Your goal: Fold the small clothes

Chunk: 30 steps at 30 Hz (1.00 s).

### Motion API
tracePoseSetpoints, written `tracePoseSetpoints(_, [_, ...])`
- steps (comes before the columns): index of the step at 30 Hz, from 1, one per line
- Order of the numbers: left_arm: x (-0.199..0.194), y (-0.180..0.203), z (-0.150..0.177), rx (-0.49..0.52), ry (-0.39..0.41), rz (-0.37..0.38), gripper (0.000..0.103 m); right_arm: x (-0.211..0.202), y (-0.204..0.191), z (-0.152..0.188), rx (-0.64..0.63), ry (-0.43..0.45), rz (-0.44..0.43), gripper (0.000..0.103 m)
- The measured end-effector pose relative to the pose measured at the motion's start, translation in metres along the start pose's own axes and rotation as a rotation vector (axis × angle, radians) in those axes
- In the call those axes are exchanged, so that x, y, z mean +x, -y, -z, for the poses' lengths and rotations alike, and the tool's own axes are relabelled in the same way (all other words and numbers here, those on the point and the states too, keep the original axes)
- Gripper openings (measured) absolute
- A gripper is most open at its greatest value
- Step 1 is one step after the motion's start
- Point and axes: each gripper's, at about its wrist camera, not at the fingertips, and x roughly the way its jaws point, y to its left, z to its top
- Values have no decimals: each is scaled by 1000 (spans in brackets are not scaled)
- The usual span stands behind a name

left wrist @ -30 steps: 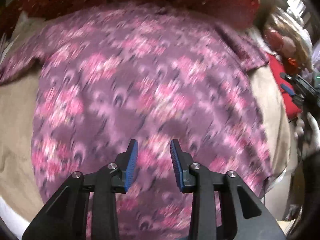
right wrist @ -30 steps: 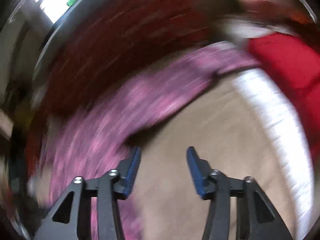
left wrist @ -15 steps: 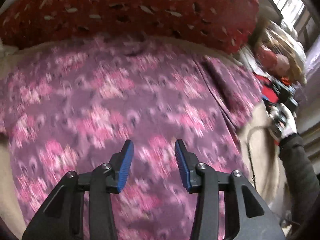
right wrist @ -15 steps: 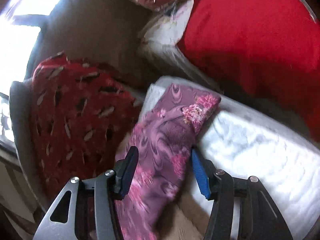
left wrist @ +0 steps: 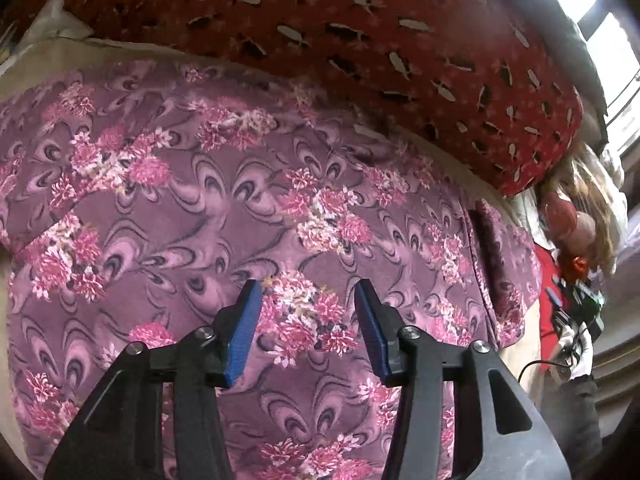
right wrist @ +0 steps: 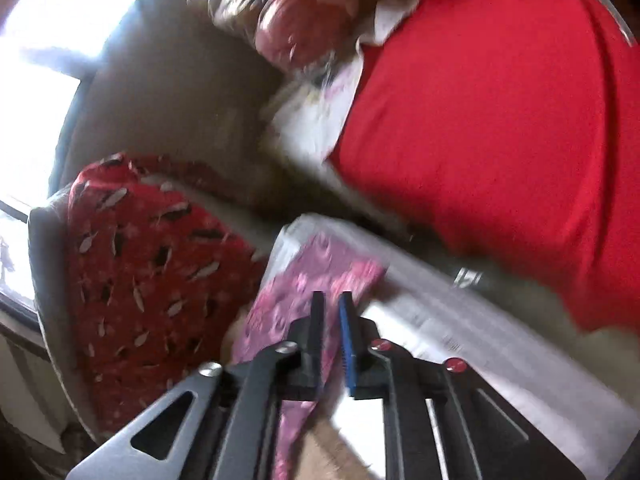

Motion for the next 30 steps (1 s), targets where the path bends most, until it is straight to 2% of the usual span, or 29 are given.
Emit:
tracePoseSetpoints(1, [-1,3,1,11,-2,5,46,6,-4,8,-8,-13,34,54])
tracePoseSetpoints(4, [-13,14,1,41,23,15,46,32,-15,24,-12,-34,6,56])
tracePoseSetpoints(5, [-18,17,0,52,34,13,47,35,-20,28,-23,-14,24,56])
tracePoseSetpoints(6, [-22,21,-2,70,51,-1,48,35,-24,31,-47,15,45,51])
tracePoseSetpoints(7, [-24,24,-3,82,62,-21,51,33,-32,33,-87,39,41,24])
tracePoseSetpoints(8, [-27,24,-4,91,74,-44,55,30,-36,31,-106,44,25,4])
tracePoseSetpoints(9, [-29,25,-6,100,94,-86,56,23,-40,29,-127,63,21,4])
tracePoseSetpoints(11, [-29,23,-8,101,123,-123,58,-1,-46,20,-192,152,44,4])
tracePoseSetpoints(13, [-24,14,-10,72,117,-143,58,-26,-37,3,-202,229,118,4])
tracePoseSetpoints(16, [-11,5,-9,37,76,-120,58,-37,-10,-13,-152,202,256,4])
tracePoseSetpoints(17, [-8,4,-8,37,70,-125,58,-40,-6,-13,-152,202,269,4])
tracePoseSetpoints(21, [6,-4,-10,17,35,-125,58,-50,-12,-2,-162,217,226,4])
tracePoseSetpoints(24, [6,-13,-13,-11,22,-103,58,-54,-43,17,-234,204,158,5])
tracePoseSetpoints(30, [6,-25,-16,-36,-20,-74,58,-37,-116,85,-395,75,8,5])
